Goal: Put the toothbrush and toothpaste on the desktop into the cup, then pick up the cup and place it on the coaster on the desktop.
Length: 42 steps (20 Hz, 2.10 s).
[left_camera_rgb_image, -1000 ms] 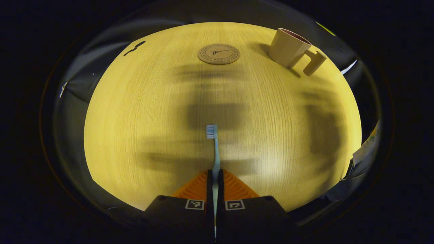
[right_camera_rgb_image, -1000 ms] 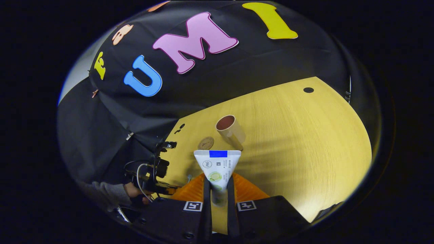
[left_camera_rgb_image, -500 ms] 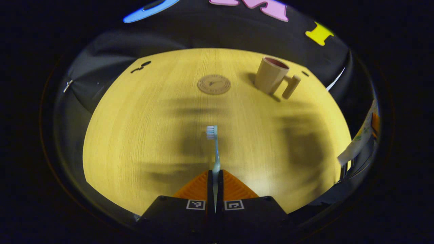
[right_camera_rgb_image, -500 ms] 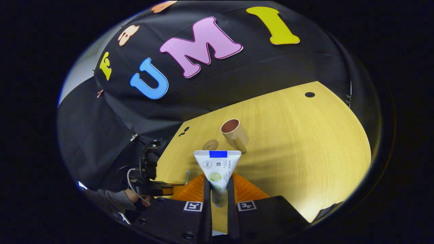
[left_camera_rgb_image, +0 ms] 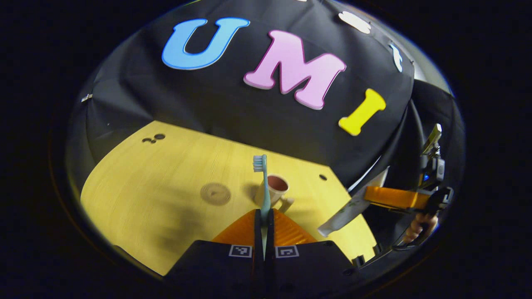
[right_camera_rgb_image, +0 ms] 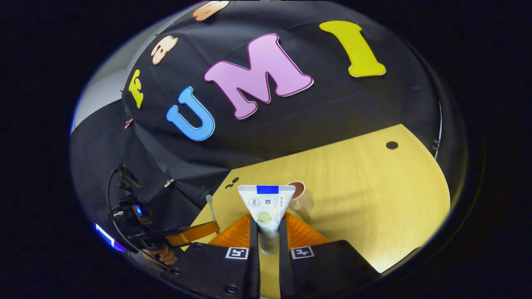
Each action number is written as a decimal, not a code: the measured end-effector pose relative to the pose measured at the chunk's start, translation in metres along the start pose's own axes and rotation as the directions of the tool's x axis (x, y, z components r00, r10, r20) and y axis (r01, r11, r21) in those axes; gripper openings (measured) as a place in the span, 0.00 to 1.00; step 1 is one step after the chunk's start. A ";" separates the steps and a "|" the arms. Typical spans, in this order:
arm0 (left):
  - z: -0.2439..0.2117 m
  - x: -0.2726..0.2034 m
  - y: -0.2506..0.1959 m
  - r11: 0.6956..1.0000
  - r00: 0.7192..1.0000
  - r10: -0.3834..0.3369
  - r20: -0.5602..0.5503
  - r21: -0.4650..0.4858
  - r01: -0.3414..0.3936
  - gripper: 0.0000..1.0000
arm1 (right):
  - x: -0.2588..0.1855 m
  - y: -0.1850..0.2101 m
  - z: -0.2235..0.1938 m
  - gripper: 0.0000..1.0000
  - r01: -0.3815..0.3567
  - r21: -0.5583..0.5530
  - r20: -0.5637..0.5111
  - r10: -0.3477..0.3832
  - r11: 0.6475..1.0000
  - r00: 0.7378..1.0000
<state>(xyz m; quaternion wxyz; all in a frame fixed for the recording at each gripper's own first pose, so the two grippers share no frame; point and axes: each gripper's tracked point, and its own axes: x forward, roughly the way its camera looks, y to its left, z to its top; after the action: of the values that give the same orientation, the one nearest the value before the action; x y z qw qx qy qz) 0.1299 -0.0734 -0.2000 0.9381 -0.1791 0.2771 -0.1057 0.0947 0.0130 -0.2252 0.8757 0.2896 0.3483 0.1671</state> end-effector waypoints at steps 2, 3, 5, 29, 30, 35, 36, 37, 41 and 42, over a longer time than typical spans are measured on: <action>0.020 0.021 -0.008 0.999 0.998 -0.026 0.051 -0.019 0.027 0.06 | 0.030 -0.003 0.028 0.22 -0.011 -0.018 0.034 0.012 1.000 0.999; 0.028 0.031 -0.010 0.999 0.996 -0.033 0.077 -0.021 0.035 0.06 | 0.045 -0.006 0.038 0.22 -0.014 -0.019 0.045 0.014 1.000 0.999; 0.045 0.049 -0.016 0.998 0.990 -0.058 0.127 -0.030 0.062 0.06 | 0.080 -0.011 0.048 0.22 -0.017 -0.037 0.049 0.019 0.999 0.999; 0.049 0.186 0.001 0.989 0.945 0.004 0.327 -0.138 0.044 0.06 | 0.223 -0.072 -0.040 0.31 -0.005 -0.124 -0.187 -0.018 0.992 0.982; 0.050 0.186 0.000 0.989 0.943 0.007 0.333 -0.140 0.042 0.06 | 0.222 -0.071 -0.038 0.27 -0.014 -0.105 -0.185 -0.006 0.994 0.983; 0.050 0.193 -0.004 0.991 0.934 0.034 0.355 -0.134 0.015 0.06 | 0.205 -0.060 0.012 0.56 -0.033 0.003 -0.062 0.033 0.999 0.998; 0.048 0.196 -0.003 0.992 0.935 0.043 0.352 -0.126 0.002 0.06 | 0.198 -0.061 0.025 0.57 -0.030 0.029 -0.033 0.031 0.999 0.999; 0.046 0.199 -0.004 0.993 0.934 0.049 0.353 -0.115 -0.009 0.06 | 0.190 -0.064 0.036 0.59 -0.026 0.055 -0.014 0.027 0.998 1.000; 0.036 0.208 -0.008 0.998 0.928 0.060 0.367 -0.028 -0.054 0.06 | 0.156 -0.085 0.045 0.60 0.014 0.083 0.030 -0.017 0.996 0.999; 0.032 0.208 -0.009 0.998 0.927 0.064 0.369 -0.009 -0.066 0.06 | 0.147 -0.092 0.042 0.60 0.028 0.076 0.033 -0.031 0.997 0.999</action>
<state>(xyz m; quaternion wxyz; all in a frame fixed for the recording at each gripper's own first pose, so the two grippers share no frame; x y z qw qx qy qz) 0.3184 -0.1342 -0.2716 0.9768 -0.1848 0.1013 -0.0394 0.2357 -0.0019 -0.3335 0.8722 0.3203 0.3438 0.1360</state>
